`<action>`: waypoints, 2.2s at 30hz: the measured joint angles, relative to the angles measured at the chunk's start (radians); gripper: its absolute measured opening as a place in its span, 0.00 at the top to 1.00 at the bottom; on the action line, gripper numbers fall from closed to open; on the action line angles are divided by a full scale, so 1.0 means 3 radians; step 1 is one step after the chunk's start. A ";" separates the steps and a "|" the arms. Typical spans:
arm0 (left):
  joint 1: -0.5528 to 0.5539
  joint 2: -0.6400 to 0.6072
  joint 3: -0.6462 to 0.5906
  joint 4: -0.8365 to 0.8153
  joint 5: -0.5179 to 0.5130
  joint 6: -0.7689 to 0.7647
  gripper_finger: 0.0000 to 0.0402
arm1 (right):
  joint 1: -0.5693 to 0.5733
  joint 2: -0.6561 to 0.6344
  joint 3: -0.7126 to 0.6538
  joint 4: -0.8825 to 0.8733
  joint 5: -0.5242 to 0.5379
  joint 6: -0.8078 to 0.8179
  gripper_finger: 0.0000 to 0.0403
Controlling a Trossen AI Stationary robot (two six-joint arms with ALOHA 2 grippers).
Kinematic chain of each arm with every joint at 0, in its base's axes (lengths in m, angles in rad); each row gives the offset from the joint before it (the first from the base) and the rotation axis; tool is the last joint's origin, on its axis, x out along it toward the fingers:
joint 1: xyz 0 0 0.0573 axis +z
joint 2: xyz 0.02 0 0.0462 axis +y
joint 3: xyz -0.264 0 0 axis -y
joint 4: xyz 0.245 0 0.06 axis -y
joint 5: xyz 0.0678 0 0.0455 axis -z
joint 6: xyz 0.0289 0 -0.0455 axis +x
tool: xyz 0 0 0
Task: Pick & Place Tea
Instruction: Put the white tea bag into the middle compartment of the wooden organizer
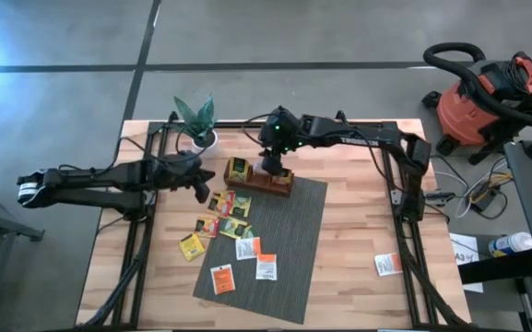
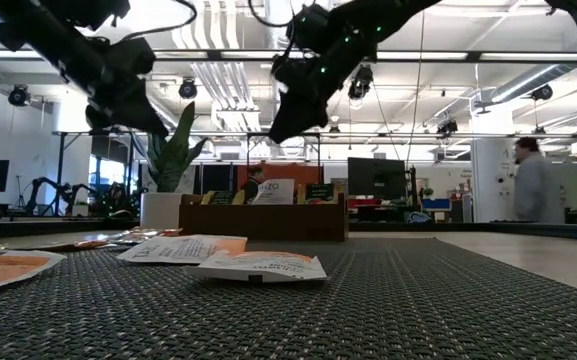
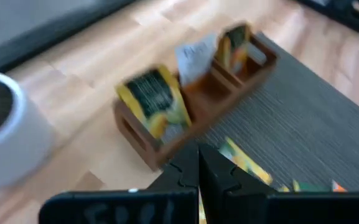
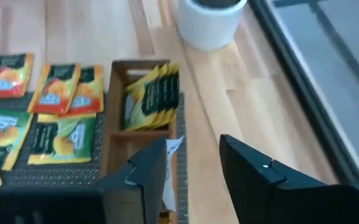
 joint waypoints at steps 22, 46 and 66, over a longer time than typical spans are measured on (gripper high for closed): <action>-0.0371 -0.0002 -0.0062 0.0046 0.0441 -0.0127 1.00 | 0.1107 -0.0122 -0.0053 -0.1736 0.0314 0.1036 0.72; -0.1185 0.0493 -0.0240 0.1504 0.0200 -0.1672 1.00 | 0.3087 -0.1267 -0.2011 -0.2287 -0.0962 0.4871 0.75; -0.1790 0.1313 0.0495 0.1527 0.0007 -0.1788 1.00 | 0.3767 -0.1317 -0.2842 -0.1392 -0.0954 0.5732 0.86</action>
